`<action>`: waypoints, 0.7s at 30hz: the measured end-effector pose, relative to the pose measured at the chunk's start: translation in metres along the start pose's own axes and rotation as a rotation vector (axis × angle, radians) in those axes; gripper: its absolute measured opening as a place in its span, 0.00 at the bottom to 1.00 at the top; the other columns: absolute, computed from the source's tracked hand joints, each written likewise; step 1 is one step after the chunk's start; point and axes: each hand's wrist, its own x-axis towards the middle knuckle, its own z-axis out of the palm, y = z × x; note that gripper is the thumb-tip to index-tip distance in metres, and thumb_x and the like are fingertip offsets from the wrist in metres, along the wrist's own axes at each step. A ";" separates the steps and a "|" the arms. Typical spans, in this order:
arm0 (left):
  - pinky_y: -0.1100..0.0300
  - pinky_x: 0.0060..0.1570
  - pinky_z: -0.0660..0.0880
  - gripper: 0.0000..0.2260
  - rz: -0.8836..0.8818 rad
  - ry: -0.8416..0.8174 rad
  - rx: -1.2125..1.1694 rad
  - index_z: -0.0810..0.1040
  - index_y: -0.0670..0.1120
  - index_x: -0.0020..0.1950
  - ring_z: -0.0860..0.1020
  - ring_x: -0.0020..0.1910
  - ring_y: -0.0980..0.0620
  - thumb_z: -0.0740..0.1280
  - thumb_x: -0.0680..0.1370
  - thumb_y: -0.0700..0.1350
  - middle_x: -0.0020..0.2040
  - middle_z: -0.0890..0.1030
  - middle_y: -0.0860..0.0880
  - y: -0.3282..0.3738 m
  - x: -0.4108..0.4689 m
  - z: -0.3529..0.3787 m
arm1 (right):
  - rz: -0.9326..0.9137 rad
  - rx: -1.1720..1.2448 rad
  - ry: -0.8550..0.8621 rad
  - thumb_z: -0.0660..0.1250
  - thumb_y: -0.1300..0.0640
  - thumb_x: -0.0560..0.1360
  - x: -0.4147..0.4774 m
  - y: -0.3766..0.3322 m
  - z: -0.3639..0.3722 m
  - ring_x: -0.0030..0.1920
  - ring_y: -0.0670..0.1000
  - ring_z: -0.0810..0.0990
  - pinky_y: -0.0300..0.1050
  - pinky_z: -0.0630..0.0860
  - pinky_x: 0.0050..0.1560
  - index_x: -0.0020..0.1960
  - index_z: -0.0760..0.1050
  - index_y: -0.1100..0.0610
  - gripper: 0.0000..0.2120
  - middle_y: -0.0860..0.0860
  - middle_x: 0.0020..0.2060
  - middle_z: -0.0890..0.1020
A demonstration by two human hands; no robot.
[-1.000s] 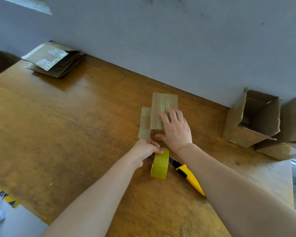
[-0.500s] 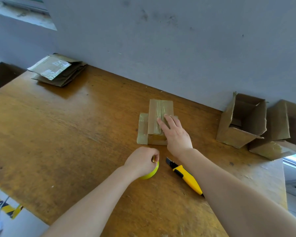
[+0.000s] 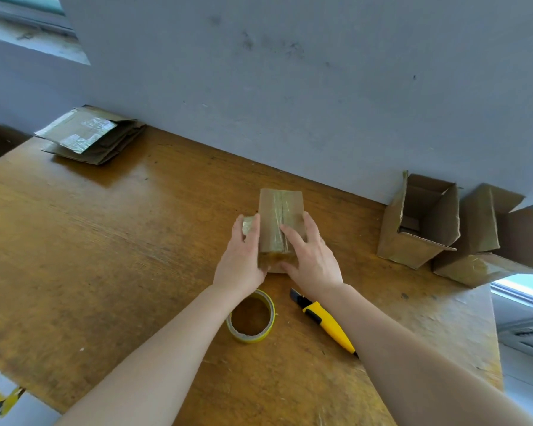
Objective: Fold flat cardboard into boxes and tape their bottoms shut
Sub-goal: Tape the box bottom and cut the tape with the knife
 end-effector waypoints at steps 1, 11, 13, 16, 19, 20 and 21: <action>0.52 0.59 0.76 0.45 -0.008 -0.085 0.012 0.41 0.49 0.78 0.72 0.66 0.45 0.71 0.74 0.49 0.79 0.47 0.43 0.001 0.006 0.002 | 0.034 0.022 -0.010 0.72 0.48 0.73 0.002 0.000 0.003 0.70 0.60 0.67 0.54 0.77 0.59 0.75 0.54 0.47 0.38 0.57 0.77 0.50; 0.57 0.47 0.76 0.42 0.027 -0.126 0.083 0.32 0.45 0.76 0.79 0.50 0.50 0.65 0.79 0.43 0.78 0.54 0.44 -0.007 0.012 0.027 | 0.258 0.186 -0.087 0.69 0.50 0.76 0.002 0.007 0.024 0.57 0.54 0.78 0.49 0.78 0.54 0.77 0.31 0.49 0.50 0.55 0.65 0.75; 0.59 0.45 0.76 0.44 0.040 -0.123 0.112 0.32 0.45 0.76 0.79 0.47 0.52 0.67 0.78 0.43 0.77 0.57 0.43 -0.008 0.013 0.026 | 0.306 0.178 -0.111 0.70 0.52 0.75 0.004 0.009 0.023 0.55 0.53 0.79 0.48 0.79 0.52 0.78 0.35 0.51 0.48 0.54 0.61 0.77; 0.55 0.54 0.76 0.50 0.019 -0.169 0.044 0.30 0.47 0.76 0.77 0.57 0.49 0.71 0.75 0.48 0.79 0.53 0.44 -0.005 0.013 0.022 | 0.373 0.289 -0.104 0.72 0.57 0.73 0.008 0.009 0.019 0.56 0.53 0.79 0.49 0.80 0.52 0.74 0.58 0.53 0.35 0.52 0.58 0.79; 0.49 0.67 0.68 0.56 -0.084 -0.239 -0.295 0.32 0.51 0.76 0.66 0.71 0.49 0.76 0.69 0.55 0.78 0.53 0.48 0.001 0.015 0.013 | 0.424 0.471 -0.093 0.69 0.60 0.74 0.005 0.007 0.013 0.59 0.51 0.78 0.45 0.78 0.54 0.73 0.64 0.48 0.29 0.49 0.61 0.79; 0.47 0.69 0.65 0.57 -0.124 -0.228 -0.420 0.34 0.53 0.77 0.63 0.73 0.49 0.77 0.67 0.57 0.78 0.53 0.48 0.003 0.015 0.010 | 0.420 0.509 -0.089 0.68 0.61 0.75 0.003 0.006 0.009 0.60 0.50 0.77 0.43 0.77 0.53 0.74 0.62 0.46 0.31 0.48 0.63 0.78; 0.47 0.70 0.64 0.58 -0.162 -0.194 -0.511 0.37 0.54 0.77 0.61 0.73 0.49 0.77 0.64 0.59 0.77 0.54 0.49 0.005 0.015 0.007 | 0.404 0.535 -0.084 0.67 0.62 0.75 0.001 0.003 0.005 0.61 0.49 0.77 0.40 0.77 0.51 0.75 0.59 0.43 0.34 0.46 0.65 0.76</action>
